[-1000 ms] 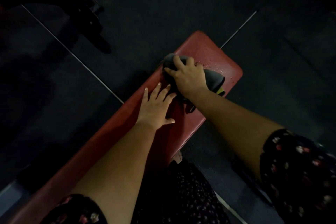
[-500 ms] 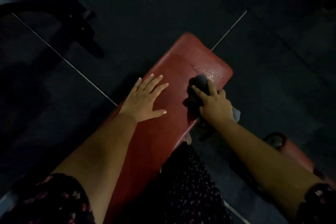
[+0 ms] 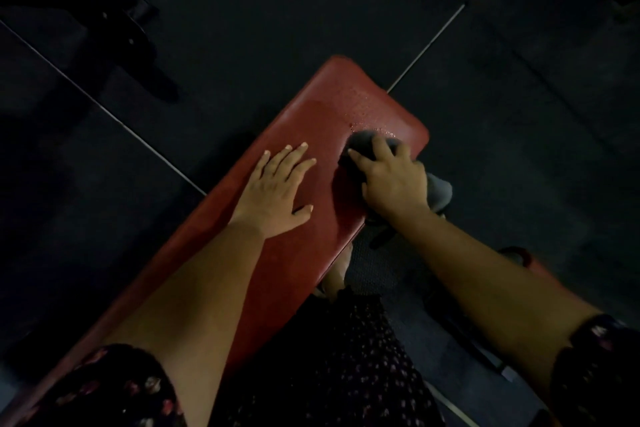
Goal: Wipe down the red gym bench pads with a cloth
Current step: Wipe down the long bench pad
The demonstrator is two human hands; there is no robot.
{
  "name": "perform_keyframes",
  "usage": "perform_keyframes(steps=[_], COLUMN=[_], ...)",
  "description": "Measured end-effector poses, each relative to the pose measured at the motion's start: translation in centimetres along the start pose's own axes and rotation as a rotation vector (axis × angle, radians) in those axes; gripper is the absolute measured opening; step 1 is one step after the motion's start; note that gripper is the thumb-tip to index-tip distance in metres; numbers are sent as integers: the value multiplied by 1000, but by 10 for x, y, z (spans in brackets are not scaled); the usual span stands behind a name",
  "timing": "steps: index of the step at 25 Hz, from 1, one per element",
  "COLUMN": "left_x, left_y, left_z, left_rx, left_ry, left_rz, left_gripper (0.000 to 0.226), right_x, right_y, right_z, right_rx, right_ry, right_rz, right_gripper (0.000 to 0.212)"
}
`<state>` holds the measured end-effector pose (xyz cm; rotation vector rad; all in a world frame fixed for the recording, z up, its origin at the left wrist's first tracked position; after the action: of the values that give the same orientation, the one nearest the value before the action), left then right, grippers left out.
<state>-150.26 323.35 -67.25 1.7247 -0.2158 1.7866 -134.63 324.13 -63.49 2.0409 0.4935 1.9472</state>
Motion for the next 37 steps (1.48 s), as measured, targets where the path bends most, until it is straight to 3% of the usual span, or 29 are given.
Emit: perform_keyframes(steps=[4, 9, 15, 20, 23, 25, 27, 32, 37], left_x=[2, -2, 10, 32, 19, 4, 1, 9, 7], left_y=[2, 2, -17, -50, -67, -71, -72, -70, -69], left_z=[-12, -13, -4, 4, 14, 14, 12, 15, 14], left_rx=[41, 50, 111, 154, 99, 85, 95, 131, 136], left_ry=[41, -38, 37, 118, 7, -56, -29, 7, 2], left_rz=[34, 5, -26, -33, -163, -267, -269, -157, -177], left_gripper=[72, 81, 91, 95, 109, 121, 126, 123, 121], right_x=[28, 47, 37, -8, -28, -26, -12, 27, 68], right_y=[-59, -117, -89, -2, 34, 42, 32, -46, -128], right_z=[-66, -102, -30, 46, 85, 111, 126, 68, -17], right_rx=[163, 272, 120, 50, 12, -49, -94, 42, 221], right_ry=[89, 128, -137, -106, -57, -71, -137, -83, -2], right_rz=[51, 40, 4, -112, -163, -138, -25, 23, 75], right_gripper=[42, 39, 55, 73, 74, 74, 74, 60, 53])
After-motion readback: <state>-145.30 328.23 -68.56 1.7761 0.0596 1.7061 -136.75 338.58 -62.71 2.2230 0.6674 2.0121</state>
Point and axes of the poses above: each hand's wrist, its own y-axis away from the middle knuckle, its own x-axis out of the back of the hand, z = x × y, the point moved 10 cm from there along -y, towards the middle knuckle, and after that the axes turned 10 degrees about -y, right-handed, at the moved point
